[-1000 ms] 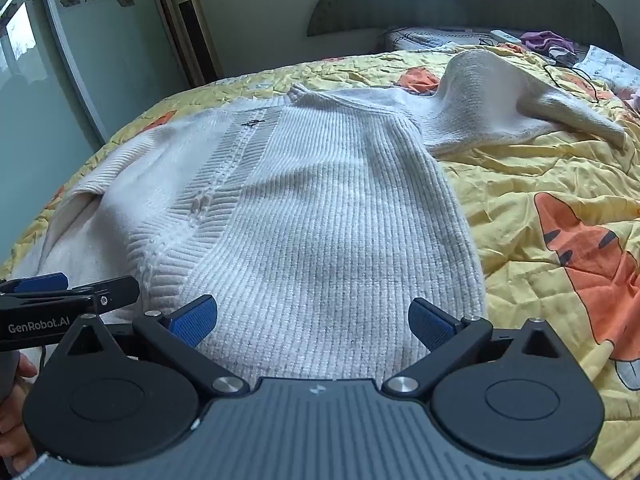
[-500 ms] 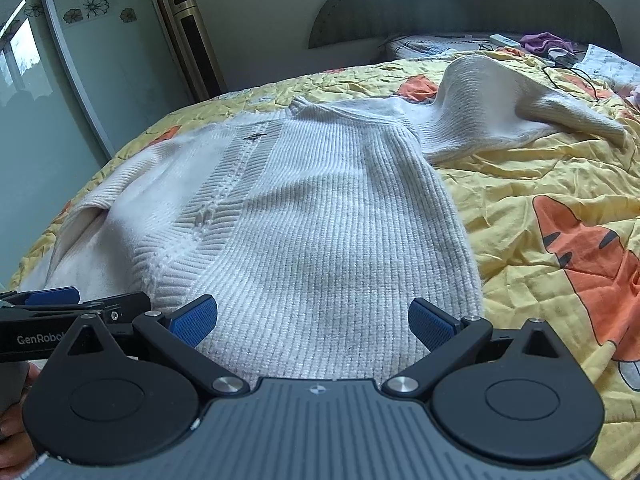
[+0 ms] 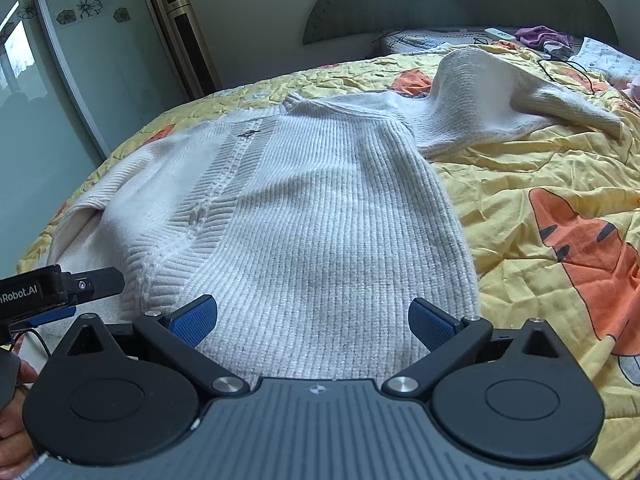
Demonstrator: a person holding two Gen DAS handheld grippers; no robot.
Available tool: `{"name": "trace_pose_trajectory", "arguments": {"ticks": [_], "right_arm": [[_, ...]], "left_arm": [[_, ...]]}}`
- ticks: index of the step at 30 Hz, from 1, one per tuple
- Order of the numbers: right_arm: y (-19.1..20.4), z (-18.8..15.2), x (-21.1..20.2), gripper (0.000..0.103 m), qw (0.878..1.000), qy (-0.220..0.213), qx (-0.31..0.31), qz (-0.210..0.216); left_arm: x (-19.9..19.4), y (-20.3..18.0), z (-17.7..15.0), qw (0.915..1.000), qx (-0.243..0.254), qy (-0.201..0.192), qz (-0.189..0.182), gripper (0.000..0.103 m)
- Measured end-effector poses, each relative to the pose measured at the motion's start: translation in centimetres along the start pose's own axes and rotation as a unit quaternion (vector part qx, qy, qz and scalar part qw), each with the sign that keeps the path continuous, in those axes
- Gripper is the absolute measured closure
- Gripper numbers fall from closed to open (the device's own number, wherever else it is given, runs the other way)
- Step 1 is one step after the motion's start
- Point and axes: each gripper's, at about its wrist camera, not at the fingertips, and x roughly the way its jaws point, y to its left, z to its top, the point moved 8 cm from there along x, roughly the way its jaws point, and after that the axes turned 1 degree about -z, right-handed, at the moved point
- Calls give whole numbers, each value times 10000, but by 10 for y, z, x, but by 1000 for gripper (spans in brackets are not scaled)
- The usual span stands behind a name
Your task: Fold small clothes
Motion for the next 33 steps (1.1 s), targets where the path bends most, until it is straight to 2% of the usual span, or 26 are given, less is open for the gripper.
{"name": "trace_pose_trajectory", "arguments": {"ticks": [4,9,13,16,21,24,28,33], "right_arm": [[-1,0,0,0,10000,15,-6,-4],[-3,-1,1,0,10000,40,23,-15],[-3,0,1,0,10000,34,38,-16],[-2,0,1,0,10000,45,24,-10],[-1,0,2,0,10000,42,5,-8],[-2,0,2,0,10000,48,22,-11],[-2,0,1,0,10000,38,20,-12],[-3,2,2,0,10000,41,33,-13]], "left_arm": [[-3,-13,0,9983,562,-83,106,0],[0,-17,-3,9973,720,40,166,0],[2,-13,-2,9979,630,51,164,0],[0,-11,-1,9993,340,-85,99,0],[-12,-7,4,9981,-196,-572,110,0],[-13,-9,8,9985,-124,-525,59,0],[-10,-5,9,9980,68,-488,388,0],[-6,-2,8,9983,28,-429,403,0]]}}
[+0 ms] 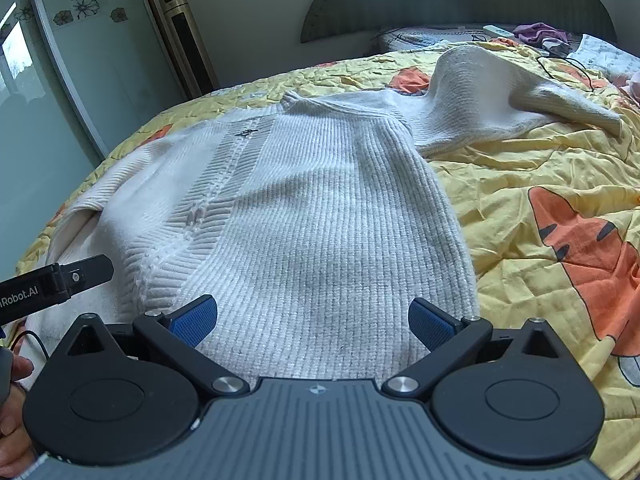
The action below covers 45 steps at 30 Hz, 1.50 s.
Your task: Fold small clothes
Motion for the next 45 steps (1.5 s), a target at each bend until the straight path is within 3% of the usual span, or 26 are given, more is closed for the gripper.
{"name": "trace_pose_trajectory", "arguments": {"ticks": [15,20,25,32,45], "right_arm": [[-16,18,7,0,9998,-157,7,-140],[-25,26,9,0,9989,-420,-188,-86],[-52,37,15,0,9986,-506,-54,-161],[-92,52,21,0,9975,-500,128,-489],[-132,69,35,0,9958,-539,233,-704]], "left_arm": [[17,-32,11,9984,510,10,-227,0],[35,-46,21,9977,644,3,-213,0],[61,-58,29,9959,896,-43,77,0],[90,-71,36,9971,732,212,-23,0],[118,-110,38,9934,1111,293,-42,0]]}}
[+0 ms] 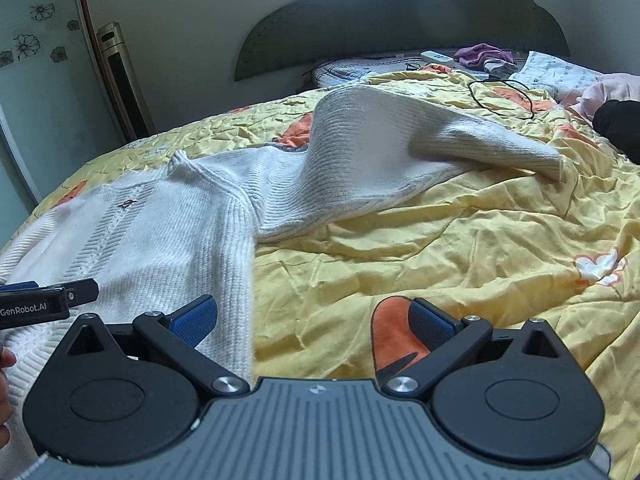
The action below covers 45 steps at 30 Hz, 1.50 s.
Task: Fold small clothes
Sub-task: 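Move the right tool to the sleeve cuff and close on it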
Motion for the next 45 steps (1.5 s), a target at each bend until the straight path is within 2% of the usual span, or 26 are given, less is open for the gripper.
{"name": "trace_pose_trajectory", "arguments": {"ticks": [8,11,13,17,19,23,25,27,30,32,35,37,39,41,43,45], "right_arm": [[-37,30,14,0,9991,-294,-64,-297],[-70,48,24,0,9976,-448,411,-326],[-99,58,35,0,9937,-445,1020,-140],[-145,75,68,0,9797,-80,1992,204],[-154,92,79,0,9729,-71,2245,558],[-160,123,110,0,9450,309,2870,1539],[-171,133,128,0,9391,356,3145,1341],[-182,148,136,0,9411,87,3198,1093],[-195,180,119,0,9456,-939,3016,784],[-196,193,108,0,9479,-1255,2828,758],[-199,191,102,0,9579,-1218,2574,376],[-205,181,106,0,9594,-1051,2603,279],[-220,163,114,0,9517,-791,2938,399],[-231,144,124,0,9363,-503,3418,638],[-233,133,134,0,9242,-418,3689,898],[-228,132,138,0,9274,-494,3546,1082]], "left_arm": [[17,-15,-11,9998,176,115,14,0],[20,-20,-17,9993,360,41,108,0],[19,-22,-18,9990,427,-54,147,0],[19,-23,-21,9988,425,-163,173,0],[19,-23,-21,9988,423,-184,182,0],[20,-22,-22,9990,392,-176,145,0],[21,-21,-22,9992,351,-168,105,0],[22,-20,-22,9994,310,-155,67,0],[22,-19,-22,9996,252,-133,14,0],[23,-19,-21,9996,239,-126,1,0],[23,-19,-21,9996,241,-127,2,0],[23,-19,-21,9996,240,-127,2,0],[22,-19,-22,9996,241,-127,4,0],[22,-19,-22,9996,241,-127,3,0],[22,-19,-22,9996,240,-127,3,0],[22,-19,-22,9996,241,-127,5,0]]}}
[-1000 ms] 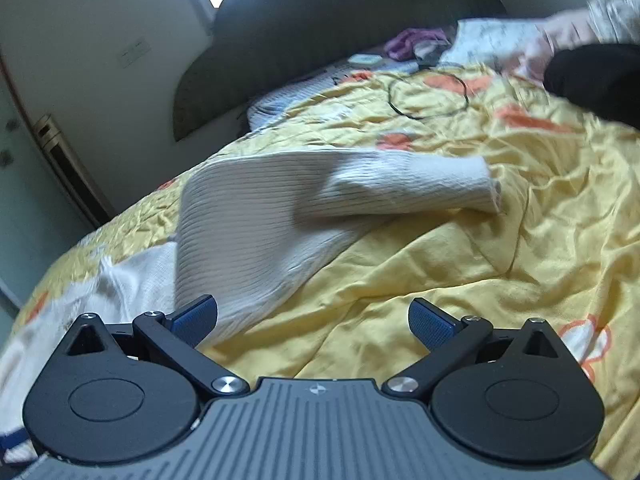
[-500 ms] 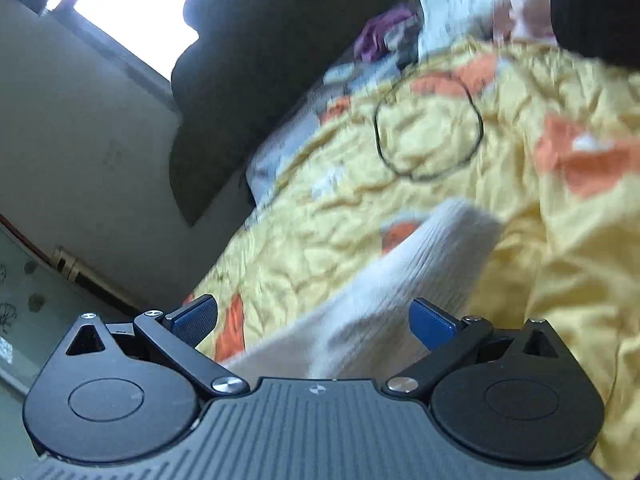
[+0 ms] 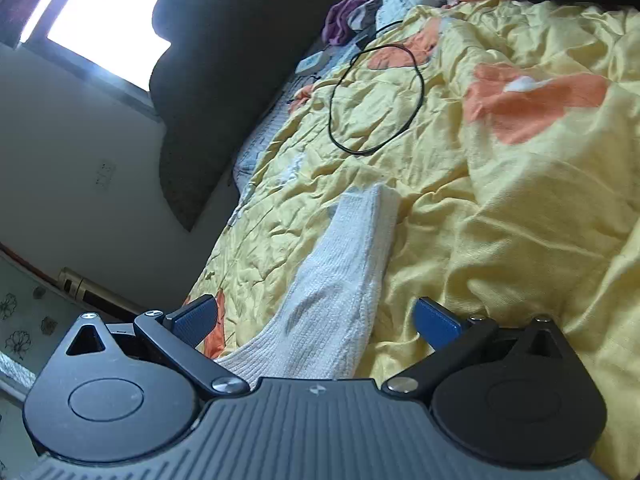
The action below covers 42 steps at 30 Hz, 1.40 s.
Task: Fold small clothes
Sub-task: 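Move the right tool to the sleeve cuff and close on it, then lift the sleeve cuff with the right tool and carry it across the cardigan body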
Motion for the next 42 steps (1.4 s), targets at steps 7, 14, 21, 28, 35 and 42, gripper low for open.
{"name": "trace_pose_trajectory", "arguments": {"ticks": [7,14,21,28,35,42], "right_arm": [[23,-4,32,0,9985,183,-405,305],[29,13,61,16,9979,-341,-551,67],[-3,15,50,90,9979,-449,-127,-447],[11,33,-30,91,9873,-1328,-685,-535],[14,22,-72,91,9610,-1575,-1812,-1372],[94,-39,-67,91,9156,-1429,-3533,-1282]], "left_arm": [[0,0,0,10000,1,-2,-2,0],[1,1,0,10000,-7,0,-18,0],[1,1,0,10000,-5,-1,-12,0],[1,0,0,10000,-10,-8,-22,0],[-4,-5,6,9994,309,143,-99,0],[-12,24,24,9996,178,213,34,0]]}}
